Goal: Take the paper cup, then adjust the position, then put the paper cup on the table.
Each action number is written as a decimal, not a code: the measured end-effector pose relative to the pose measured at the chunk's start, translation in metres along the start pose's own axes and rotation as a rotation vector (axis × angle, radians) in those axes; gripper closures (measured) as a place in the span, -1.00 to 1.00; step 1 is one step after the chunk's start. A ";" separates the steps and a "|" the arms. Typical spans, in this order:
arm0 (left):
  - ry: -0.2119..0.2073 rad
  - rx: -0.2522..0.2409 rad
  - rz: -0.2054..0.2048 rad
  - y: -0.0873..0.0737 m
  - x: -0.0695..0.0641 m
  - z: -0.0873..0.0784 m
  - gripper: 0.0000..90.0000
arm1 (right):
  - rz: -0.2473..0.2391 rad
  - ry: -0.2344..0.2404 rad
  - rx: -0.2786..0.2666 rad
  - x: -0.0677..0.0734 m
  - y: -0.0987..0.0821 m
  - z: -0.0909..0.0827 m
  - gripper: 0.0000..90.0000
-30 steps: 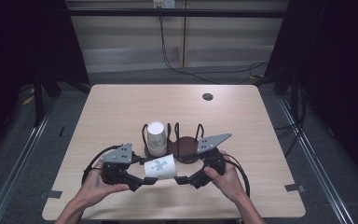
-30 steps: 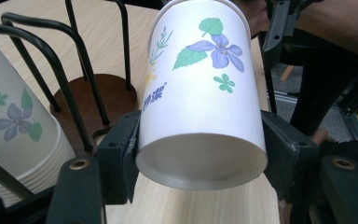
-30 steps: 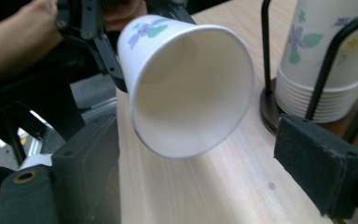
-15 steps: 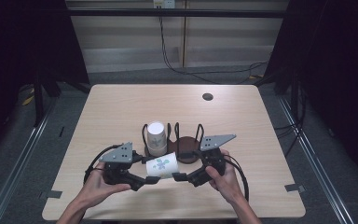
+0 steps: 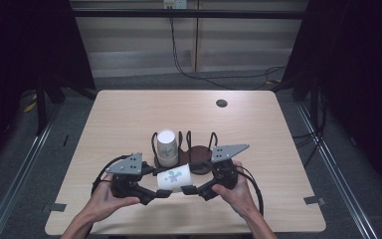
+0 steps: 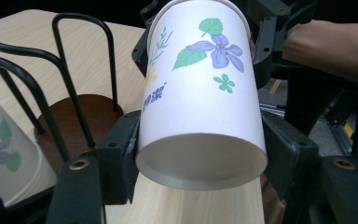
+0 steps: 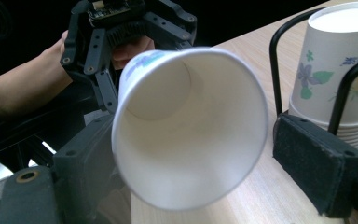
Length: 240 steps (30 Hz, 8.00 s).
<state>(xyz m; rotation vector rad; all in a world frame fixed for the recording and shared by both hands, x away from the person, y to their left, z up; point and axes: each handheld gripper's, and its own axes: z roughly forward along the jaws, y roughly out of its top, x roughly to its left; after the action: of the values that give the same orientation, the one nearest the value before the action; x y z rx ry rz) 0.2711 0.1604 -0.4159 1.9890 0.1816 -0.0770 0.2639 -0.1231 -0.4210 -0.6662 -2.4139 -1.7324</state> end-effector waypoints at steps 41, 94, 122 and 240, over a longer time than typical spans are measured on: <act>0.040 0.070 -0.082 -0.013 0.012 0.008 -0.62 | 0.013 -0.017 0.038 0.000 0.005 -0.002 -0.34; 0.198 0.030 -0.099 -0.024 0.023 -0.025 -0.64 | 0.098 -0.221 0.213 -0.014 0.005 -0.054 -0.35; 0.241 0.033 -0.102 -0.030 0.032 -0.035 -0.64 | 0.160 -0.323 0.232 -0.030 -0.004 -0.100 -0.35; 0.302 0.053 -0.105 -0.034 0.031 -0.044 -0.59 | 0.273 -0.760 0.178 -0.123 0.000 -0.113 -0.68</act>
<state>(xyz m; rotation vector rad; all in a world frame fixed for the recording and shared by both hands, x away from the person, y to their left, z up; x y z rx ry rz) 0.2951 0.2165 -0.4325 2.0357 0.4830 0.1544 0.3554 -0.2628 -0.4219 -1.7835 -2.6649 -1.2739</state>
